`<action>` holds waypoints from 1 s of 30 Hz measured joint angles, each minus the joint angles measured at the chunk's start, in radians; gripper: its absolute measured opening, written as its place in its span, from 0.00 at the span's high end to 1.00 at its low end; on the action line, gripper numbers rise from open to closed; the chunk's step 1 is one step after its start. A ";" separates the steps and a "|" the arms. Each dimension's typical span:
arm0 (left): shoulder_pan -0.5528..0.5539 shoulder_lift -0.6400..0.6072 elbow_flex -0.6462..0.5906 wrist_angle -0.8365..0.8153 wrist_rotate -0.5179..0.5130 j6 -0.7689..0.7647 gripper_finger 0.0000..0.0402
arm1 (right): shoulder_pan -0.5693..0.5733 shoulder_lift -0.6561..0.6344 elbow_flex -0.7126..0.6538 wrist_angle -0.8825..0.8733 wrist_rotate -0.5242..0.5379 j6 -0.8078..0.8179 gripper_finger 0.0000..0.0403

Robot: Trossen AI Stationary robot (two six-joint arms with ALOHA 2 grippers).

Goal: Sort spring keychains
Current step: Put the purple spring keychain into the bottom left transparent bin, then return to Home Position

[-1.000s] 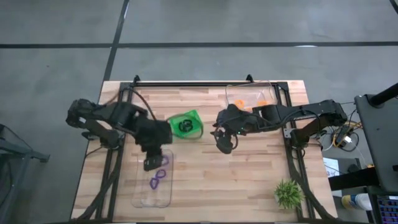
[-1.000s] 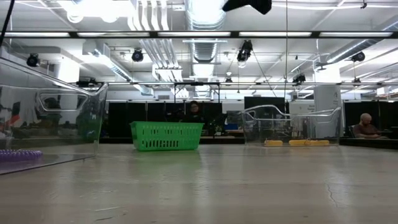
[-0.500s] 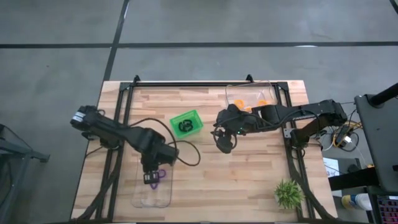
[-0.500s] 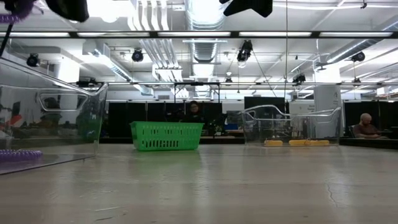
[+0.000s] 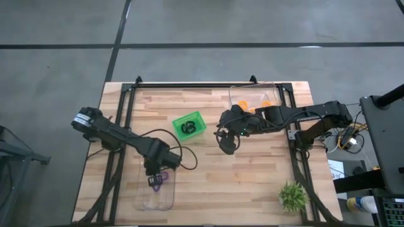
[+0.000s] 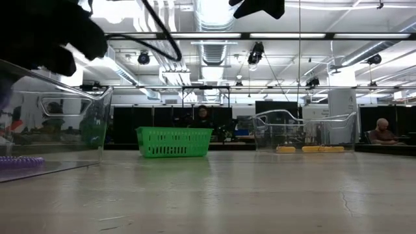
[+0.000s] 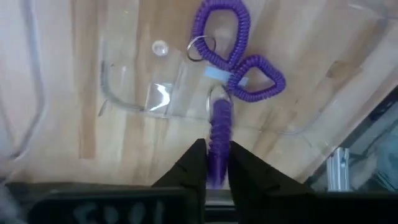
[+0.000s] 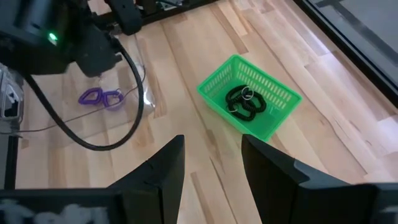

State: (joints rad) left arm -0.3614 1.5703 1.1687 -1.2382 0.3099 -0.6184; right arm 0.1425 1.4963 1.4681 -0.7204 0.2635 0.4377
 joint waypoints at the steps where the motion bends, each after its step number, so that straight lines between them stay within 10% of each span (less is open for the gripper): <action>1: 0.000 0.000 -0.016 0.015 0.008 -0.005 0.85 | 0.000 0.000 0.000 0.000 0.001 0.000 0.62; 17: 0.003 -0.014 0.054 0.051 -0.061 0.041 0.54 | -0.005 0.000 0.000 0.000 0.000 0.001 0.62; 30: 0.030 -0.136 0.112 0.083 -0.252 0.032 0.94 | -0.005 0.000 0.000 -0.005 -0.011 0.018 0.92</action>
State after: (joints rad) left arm -0.3311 1.4345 1.2808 -1.1556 0.0582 -0.5868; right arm 0.1371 1.4960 1.4677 -0.7254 0.2523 0.4555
